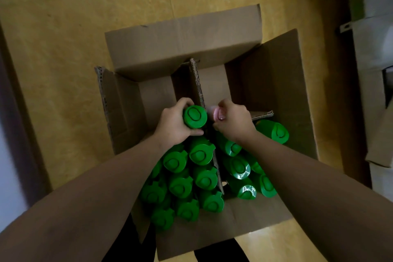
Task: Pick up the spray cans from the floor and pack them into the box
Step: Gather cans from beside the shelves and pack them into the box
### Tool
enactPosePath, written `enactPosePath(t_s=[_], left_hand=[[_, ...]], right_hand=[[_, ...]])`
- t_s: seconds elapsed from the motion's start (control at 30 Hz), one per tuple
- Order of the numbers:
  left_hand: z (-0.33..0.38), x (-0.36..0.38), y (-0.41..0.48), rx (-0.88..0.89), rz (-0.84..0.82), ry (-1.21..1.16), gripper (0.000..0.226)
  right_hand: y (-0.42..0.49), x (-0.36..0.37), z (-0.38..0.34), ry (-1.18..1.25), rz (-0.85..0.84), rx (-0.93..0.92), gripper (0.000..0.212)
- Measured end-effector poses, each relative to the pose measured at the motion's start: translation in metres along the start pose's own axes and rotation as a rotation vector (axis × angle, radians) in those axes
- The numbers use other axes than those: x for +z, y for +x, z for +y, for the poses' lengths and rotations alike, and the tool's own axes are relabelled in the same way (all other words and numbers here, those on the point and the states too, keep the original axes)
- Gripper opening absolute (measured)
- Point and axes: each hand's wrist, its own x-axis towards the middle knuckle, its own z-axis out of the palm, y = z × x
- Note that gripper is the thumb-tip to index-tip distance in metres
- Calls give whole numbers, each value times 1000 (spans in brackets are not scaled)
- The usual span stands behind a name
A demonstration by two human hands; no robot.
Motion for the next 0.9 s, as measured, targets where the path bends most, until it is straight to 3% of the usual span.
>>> enactPosePath(t_s=[0.07,0.23,0.4,0.53,0.73,0.9], left_hand=[[-3,2,2,-14,-53,21,79],[2,2,3,-52,-132,42,93],[21,-8,-9,-60,-165,49,107],[42,-30,-29,-52,-183,77,107],[128,-101,-88,35,65,124,65],[258,-197,-171,117,224,353,63]], right_hand=[[0,4,-3,7,12,3,29],[-6,7,-6,21,-2,40,46],[-19,1,-7,12,8,62,76],[-35,-15,-12,4,37,68,76],[-94,-93,-52,-85,67,-30,71],[-185,-223,-129,-182,205,-206,63]])
